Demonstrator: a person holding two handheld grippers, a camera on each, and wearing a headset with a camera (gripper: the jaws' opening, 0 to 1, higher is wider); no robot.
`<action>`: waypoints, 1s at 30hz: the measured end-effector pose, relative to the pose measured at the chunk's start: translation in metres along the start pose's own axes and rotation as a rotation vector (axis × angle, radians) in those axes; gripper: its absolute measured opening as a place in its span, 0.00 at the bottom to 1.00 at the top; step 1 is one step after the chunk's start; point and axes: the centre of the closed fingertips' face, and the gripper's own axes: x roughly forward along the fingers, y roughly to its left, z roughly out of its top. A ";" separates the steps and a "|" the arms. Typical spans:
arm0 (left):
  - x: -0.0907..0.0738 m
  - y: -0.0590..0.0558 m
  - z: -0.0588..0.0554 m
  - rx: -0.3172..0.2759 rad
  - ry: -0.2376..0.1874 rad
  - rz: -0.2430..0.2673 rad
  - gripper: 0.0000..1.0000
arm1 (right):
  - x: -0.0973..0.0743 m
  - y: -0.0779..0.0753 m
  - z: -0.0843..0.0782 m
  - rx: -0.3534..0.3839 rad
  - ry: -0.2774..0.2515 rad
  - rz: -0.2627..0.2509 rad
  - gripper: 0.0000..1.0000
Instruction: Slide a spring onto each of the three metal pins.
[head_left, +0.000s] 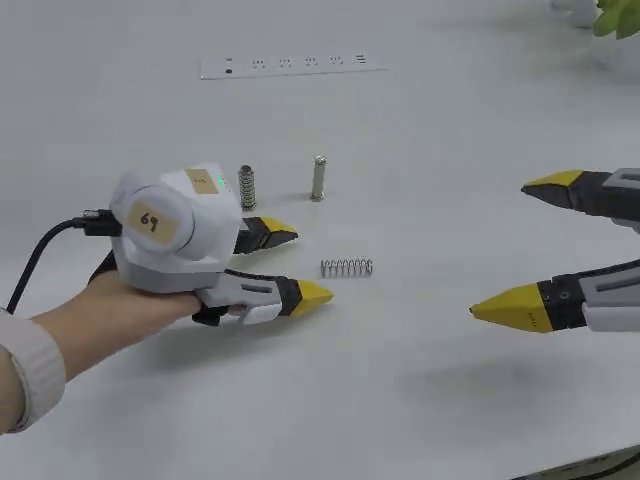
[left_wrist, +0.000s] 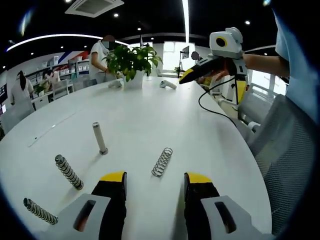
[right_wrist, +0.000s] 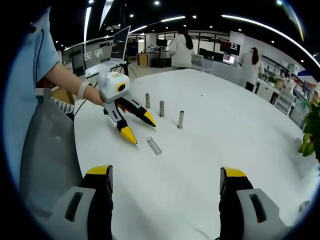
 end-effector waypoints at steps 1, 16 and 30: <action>0.002 -0.001 0.001 0.011 -0.001 -0.008 0.36 | -0.001 0.000 0.000 0.002 -0.003 -0.001 0.87; 0.017 -0.007 0.002 0.065 0.035 -0.055 0.11 | -0.008 -0.002 -0.007 0.020 -0.006 -0.010 0.86; 0.021 -0.011 0.002 0.086 0.049 -0.077 0.06 | -0.009 -0.001 -0.009 0.034 -0.011 -0.006 0.85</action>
